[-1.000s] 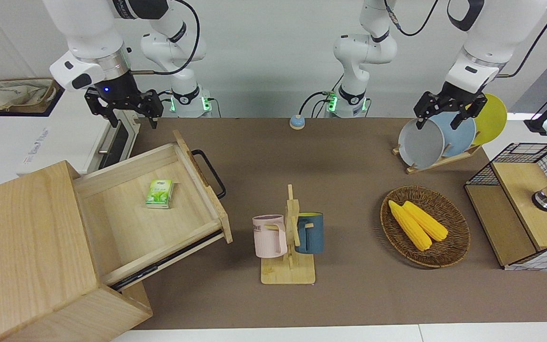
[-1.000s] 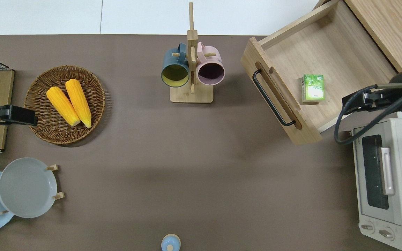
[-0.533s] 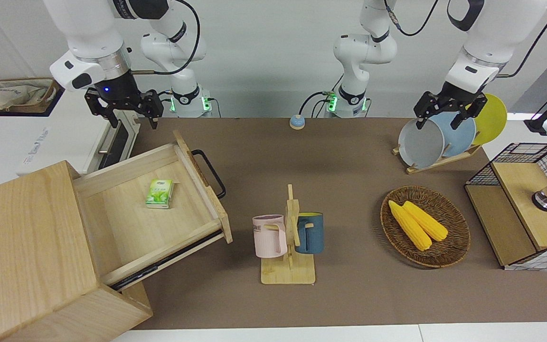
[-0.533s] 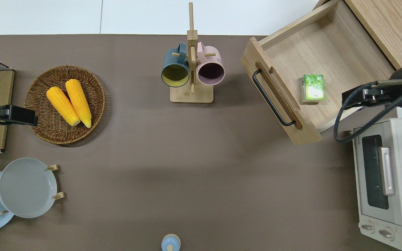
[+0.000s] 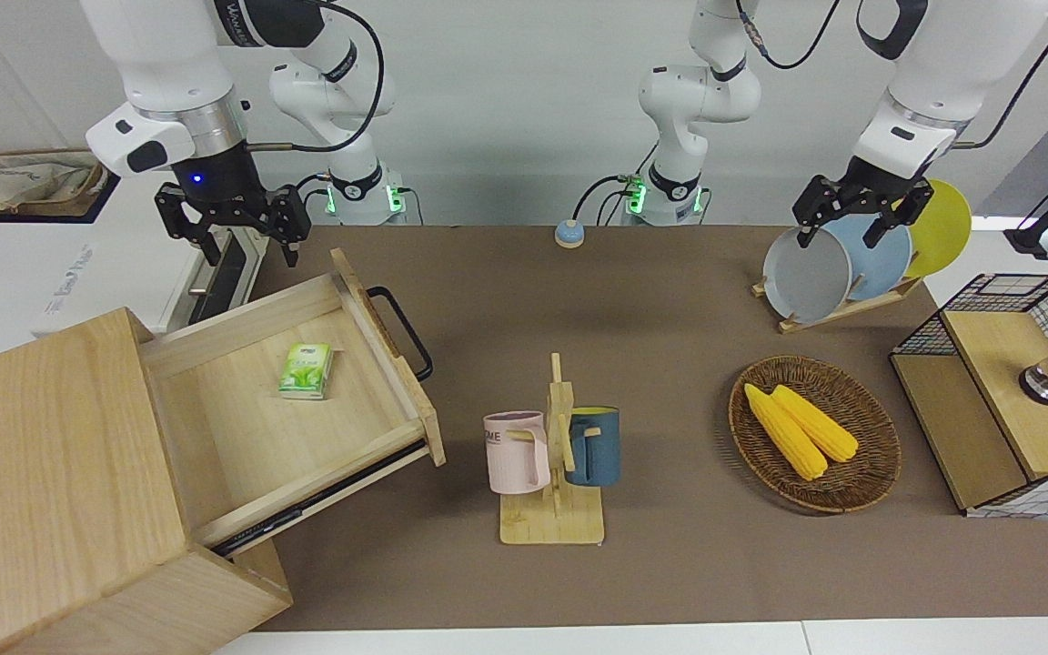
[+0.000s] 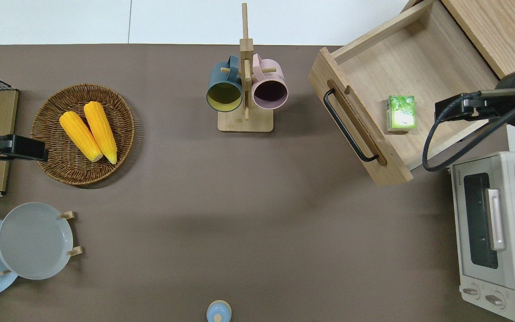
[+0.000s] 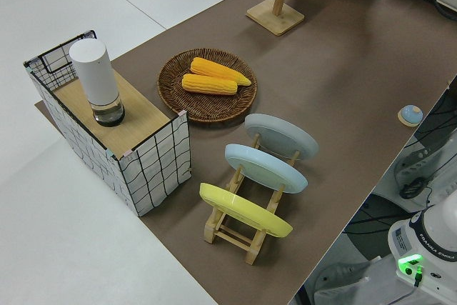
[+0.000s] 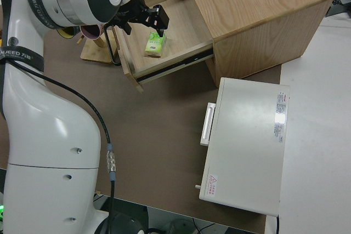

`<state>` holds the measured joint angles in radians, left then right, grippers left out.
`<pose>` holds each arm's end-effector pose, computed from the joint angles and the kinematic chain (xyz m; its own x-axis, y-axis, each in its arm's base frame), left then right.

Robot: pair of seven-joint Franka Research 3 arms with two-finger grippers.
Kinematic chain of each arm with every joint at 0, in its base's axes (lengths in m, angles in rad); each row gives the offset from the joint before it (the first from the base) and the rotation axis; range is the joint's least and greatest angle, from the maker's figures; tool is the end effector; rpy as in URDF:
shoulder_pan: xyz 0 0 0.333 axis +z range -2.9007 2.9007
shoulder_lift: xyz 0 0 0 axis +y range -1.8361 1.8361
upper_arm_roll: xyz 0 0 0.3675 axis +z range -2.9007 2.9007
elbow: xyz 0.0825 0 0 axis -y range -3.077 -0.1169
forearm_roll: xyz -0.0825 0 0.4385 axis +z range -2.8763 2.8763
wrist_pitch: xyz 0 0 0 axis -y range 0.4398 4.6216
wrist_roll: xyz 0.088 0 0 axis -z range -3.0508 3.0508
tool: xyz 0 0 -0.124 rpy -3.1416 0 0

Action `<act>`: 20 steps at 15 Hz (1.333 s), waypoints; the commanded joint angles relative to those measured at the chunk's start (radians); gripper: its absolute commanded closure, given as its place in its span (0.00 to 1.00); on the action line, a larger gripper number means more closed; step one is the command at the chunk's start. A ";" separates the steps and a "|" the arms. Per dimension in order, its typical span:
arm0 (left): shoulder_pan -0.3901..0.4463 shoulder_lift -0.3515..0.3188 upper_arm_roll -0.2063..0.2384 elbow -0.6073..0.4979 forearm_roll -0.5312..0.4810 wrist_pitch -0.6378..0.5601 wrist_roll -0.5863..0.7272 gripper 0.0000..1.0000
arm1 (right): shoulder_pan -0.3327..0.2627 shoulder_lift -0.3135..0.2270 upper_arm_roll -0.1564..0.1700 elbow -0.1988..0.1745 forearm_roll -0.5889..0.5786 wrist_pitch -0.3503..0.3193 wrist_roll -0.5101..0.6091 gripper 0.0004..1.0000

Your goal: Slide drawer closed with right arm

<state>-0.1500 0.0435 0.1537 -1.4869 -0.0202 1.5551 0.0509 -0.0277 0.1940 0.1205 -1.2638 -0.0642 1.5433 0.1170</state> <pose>0.6241 -0.0026 0.6752 0.9985 -0.0478 0.0259 -0.0481 -0.9988 0.0122 0.6747 0.0447 0.6940 0.9954 -0.0305 0.0909 -0.0334 -0.9990 0.0302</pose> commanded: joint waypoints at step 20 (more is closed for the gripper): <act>-0.017 0.013 0.017 0.020 0.012 0.000 0.007 0.00 | -0.018 -0.010 -0.005 -0.009 0.020 0.018 -0.017 0.02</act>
<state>-0.1500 0.0435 0.1537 -1.4869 -0.0202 1.5551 0.0509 -0.0328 0.1917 0.1078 -1.2618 -0.0607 1.5456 0.1165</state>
